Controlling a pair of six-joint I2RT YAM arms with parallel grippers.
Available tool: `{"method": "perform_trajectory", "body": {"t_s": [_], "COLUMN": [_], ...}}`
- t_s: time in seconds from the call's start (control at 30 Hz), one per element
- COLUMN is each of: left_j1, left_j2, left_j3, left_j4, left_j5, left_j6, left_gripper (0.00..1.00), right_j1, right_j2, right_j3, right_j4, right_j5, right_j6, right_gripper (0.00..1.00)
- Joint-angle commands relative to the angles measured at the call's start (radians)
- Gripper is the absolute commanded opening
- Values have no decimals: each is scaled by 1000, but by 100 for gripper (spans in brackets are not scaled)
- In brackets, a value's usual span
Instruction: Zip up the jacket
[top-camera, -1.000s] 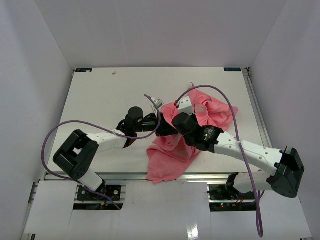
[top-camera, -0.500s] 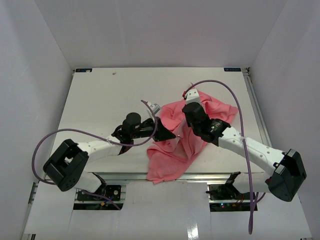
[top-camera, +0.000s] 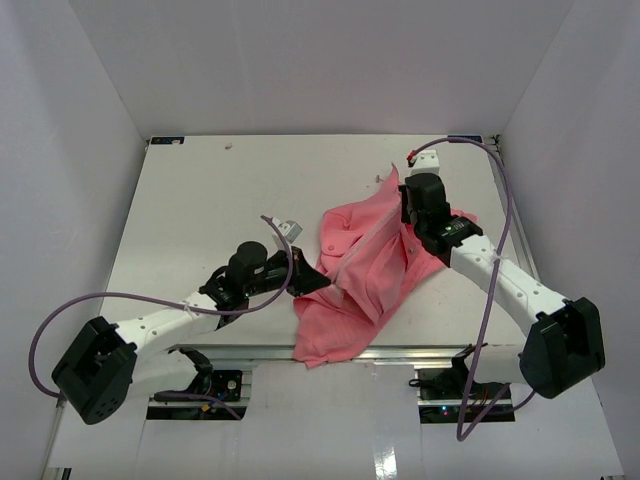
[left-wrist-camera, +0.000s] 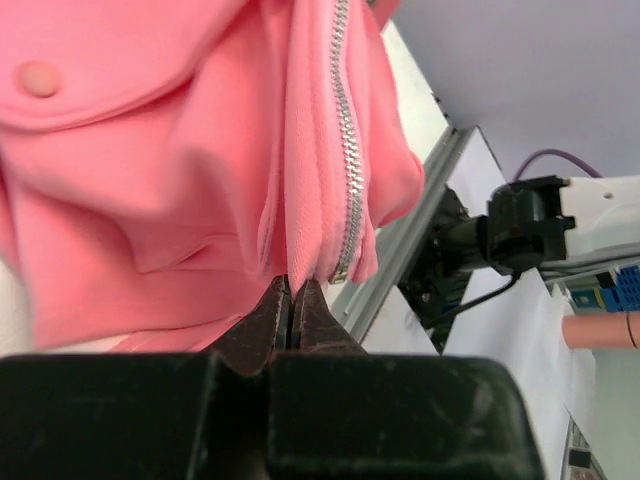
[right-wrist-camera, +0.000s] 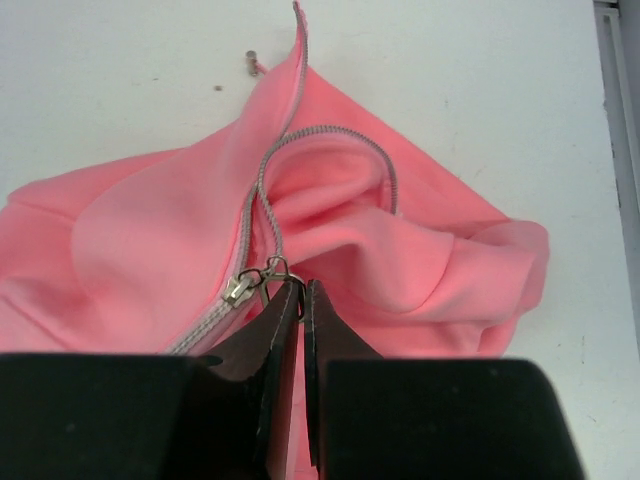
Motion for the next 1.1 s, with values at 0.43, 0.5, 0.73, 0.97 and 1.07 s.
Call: {"method": "perform_trajectory", "body": {"t_s": [0.43,0.5,0.73,0.97,1.07], "left_j1": [18,26,115,623,779], "left_j2": [-475,-456,-257,-38,37], "left_j3": [194,246,402,510,567], "left_j4": [-488,-492,-446,-341,-290], "left_j5": [-604,-648,-717,-259,-133], "left_j6": [67,96,143,7,-47], "left_gripper": [0,0,0,0,0], "right_j1": [-356,-367,-438,-543,-543], "right_j2": [150,172,229,247,230], "right_j3": [120,128,126,141,119], "right_j4": [274,289,342,365,391], "right_j5": [-200,-201,-232,-243,-236], "right_j6": [59,60,92,124,125], "right_gripper": [8,8,8,8,8]}}
